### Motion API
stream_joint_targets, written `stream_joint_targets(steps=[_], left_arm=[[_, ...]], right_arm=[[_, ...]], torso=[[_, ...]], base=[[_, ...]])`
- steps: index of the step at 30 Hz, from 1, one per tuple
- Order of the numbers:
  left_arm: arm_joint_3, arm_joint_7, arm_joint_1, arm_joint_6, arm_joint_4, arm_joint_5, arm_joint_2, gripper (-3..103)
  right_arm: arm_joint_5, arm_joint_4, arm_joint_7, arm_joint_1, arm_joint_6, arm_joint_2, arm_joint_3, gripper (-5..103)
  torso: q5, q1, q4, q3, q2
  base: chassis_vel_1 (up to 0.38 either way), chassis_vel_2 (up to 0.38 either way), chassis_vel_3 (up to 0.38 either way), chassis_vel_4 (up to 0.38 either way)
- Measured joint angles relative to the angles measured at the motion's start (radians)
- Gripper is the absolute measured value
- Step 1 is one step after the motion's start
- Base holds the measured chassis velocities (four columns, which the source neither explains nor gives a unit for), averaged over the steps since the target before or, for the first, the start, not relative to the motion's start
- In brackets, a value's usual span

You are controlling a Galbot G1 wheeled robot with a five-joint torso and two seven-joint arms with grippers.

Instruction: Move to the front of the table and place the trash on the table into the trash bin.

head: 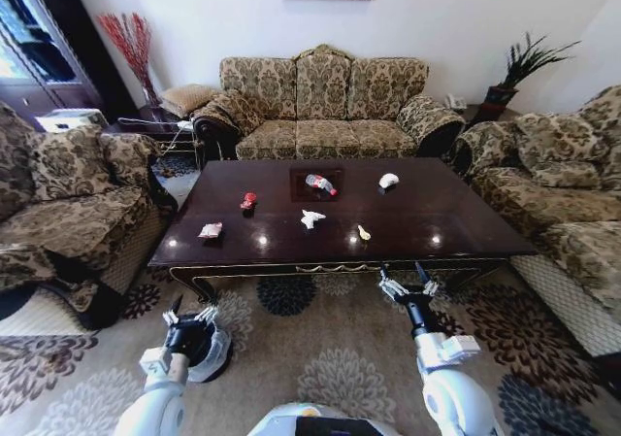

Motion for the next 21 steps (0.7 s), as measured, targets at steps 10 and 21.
stream_joint_targets(steps=[10, 21], left_arm=[[-0.035, -0.019, -0.001, 0.085, 0.183, -0.015, 0.108, 98], [-0.008, 0.03, -0.082, 0.128, 0.427, -0.066, 0.215, 96]], right_arm=[[0.034, -0.005, -0.013, -0.006, 0.032, 0.006, 0.005, 100], [0.032, -0.027, -0.03, -0.037, 0.046, -0.022, 0.002, 100]], torso=[[0.0001, 0.0, 0.0003, 0.0, 0.0], [0.0, 0.0, 0.0004, 0.0, 0.0]], base=[[0.079, 0.069, -0.085, -0.055], [0.0, 0.0, 0.0, 0.0]])
